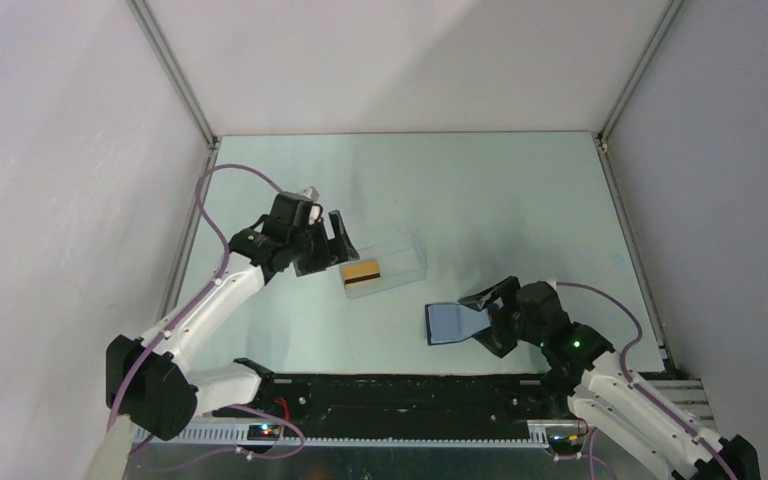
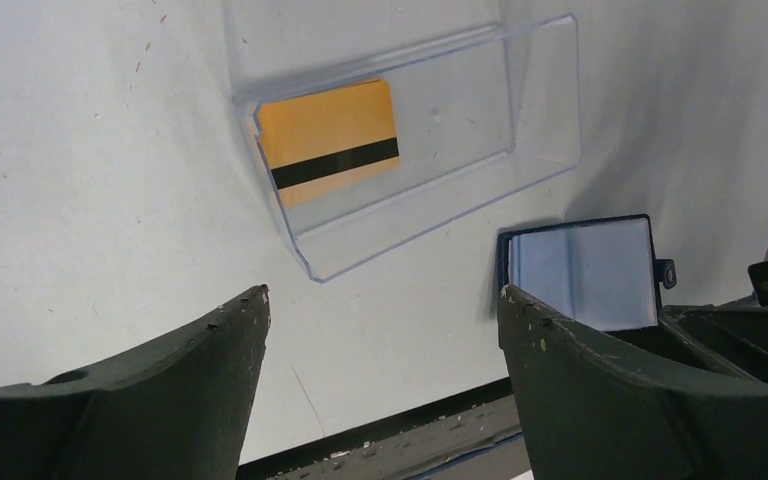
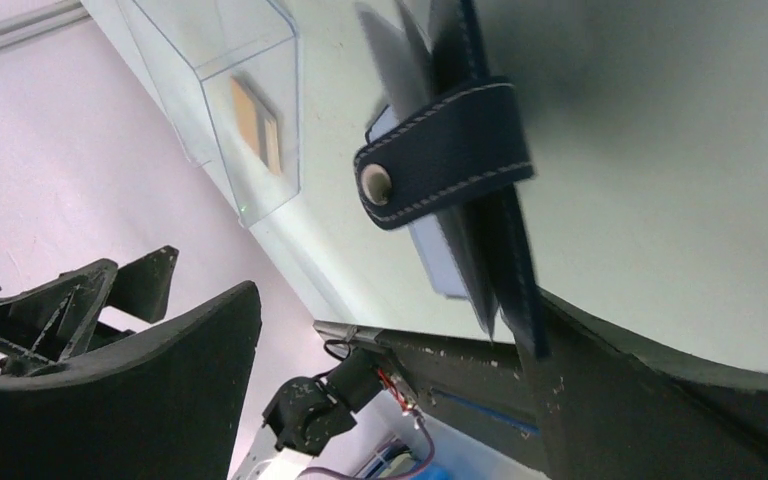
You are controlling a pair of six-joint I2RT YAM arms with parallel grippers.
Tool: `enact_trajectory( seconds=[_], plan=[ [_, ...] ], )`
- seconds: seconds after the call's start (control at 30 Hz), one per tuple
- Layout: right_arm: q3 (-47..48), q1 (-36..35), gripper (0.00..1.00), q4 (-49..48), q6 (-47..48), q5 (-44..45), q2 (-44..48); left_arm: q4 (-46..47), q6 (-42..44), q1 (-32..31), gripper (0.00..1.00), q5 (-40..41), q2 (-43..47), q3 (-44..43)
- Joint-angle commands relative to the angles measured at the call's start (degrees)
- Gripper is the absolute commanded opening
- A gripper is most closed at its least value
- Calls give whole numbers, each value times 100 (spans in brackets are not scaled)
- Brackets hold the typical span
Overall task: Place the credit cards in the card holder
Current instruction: Place the card holder at the corner of the board, then move the storage box to the center of the board.
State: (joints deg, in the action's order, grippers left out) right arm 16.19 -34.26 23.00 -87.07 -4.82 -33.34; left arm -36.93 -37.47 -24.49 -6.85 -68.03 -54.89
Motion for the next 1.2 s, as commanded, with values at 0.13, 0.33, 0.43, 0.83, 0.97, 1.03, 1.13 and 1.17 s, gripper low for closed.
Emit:
enact_trajectory(
  seconds=[0.13, 0.33, 0.43, 0.83, 0.97, 1.03, 1.13, 1.17],
  plan=[
    [940, -125, 99, 2545, -393, 1266, 1137, -131, 186, -109, 88, -27, 13, -102],
    [1515, 10, 99, 2812, 425, 1743, 729, -300, 402, -105, 89, 199, -211, -105],
    [1838, 43, 100, 2497, 1191, 1818, 302, -343, 517, -109, 90, 243, -439, -76],
    [3044, 420, 95, 735, 4091, -50, -1945, -242, 1005, 50, 94, 140, -1925, -435],
    [3084, 833, 84, -46, 4237, -1055, -2548, -146, 1128, 225, 84, 51, -2287, -621],
    [3189, 929, 79, -276, 4325, -1346, -2885, -112, 1165, 290, 77, 25, -2337, -665],
    [3581, 998, 75, -371, 4558, -1678, -3435, -36, 1215, 317, 62, -67, -2359, -670],
    [3671, 1011, 74, -369, 4611, -1754, -3548, -26, 1251, 315, 57, -86, -2388, -671]
  ],
)
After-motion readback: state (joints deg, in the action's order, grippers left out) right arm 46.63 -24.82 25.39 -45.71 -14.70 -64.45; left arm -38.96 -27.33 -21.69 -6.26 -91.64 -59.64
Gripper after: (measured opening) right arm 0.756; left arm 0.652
